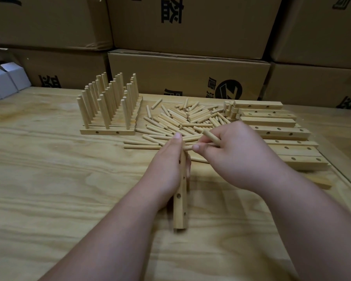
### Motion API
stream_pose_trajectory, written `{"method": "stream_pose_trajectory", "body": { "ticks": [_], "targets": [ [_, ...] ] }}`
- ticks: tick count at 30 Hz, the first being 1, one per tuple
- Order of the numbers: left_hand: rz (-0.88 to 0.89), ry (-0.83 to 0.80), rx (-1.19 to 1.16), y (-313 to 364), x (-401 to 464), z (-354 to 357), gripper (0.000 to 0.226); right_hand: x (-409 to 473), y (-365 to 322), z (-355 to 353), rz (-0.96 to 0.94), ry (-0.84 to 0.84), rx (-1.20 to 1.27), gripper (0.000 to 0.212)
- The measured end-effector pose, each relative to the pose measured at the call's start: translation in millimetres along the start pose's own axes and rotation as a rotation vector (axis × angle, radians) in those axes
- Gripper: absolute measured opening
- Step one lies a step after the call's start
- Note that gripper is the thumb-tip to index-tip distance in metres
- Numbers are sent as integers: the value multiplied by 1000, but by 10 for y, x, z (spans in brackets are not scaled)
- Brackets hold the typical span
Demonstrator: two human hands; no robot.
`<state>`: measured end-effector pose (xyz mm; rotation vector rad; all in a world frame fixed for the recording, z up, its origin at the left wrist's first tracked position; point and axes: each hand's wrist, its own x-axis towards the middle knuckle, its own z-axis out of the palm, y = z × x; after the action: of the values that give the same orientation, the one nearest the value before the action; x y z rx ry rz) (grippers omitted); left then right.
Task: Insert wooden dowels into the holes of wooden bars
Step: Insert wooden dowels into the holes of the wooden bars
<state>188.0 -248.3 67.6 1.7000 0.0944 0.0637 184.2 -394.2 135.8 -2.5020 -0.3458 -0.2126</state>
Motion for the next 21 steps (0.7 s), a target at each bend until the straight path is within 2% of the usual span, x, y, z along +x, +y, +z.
{"method": "stream_pose_trajectory", "body": {
  "ticks": [4,7,11,13,16,19,21],
  "targets": [
    [-64,-128,-275,40,5,-38,75,38,99,14,56,22,126,22],
    [-55,-166,-337,63,-2,-27,60,55,157,-14,88,143,180,22],
    [-30,-83,-239,91,-11,-1,51,67,167,-7,82,176,235,29],
    [-51,-19,-268,106,-3,-12,51,58,132,-2,42,234,232,24],
    [-91,32,-342,127,14,-30,51,47,101,-1,44,411,307,29],
    [-123,58,-424,129,21,-52,50,37,122,27,106,465,379,36],
    [-136,76,-479,128,27,-75,47,35,145,77,130,497,415,32]
  ]
}}
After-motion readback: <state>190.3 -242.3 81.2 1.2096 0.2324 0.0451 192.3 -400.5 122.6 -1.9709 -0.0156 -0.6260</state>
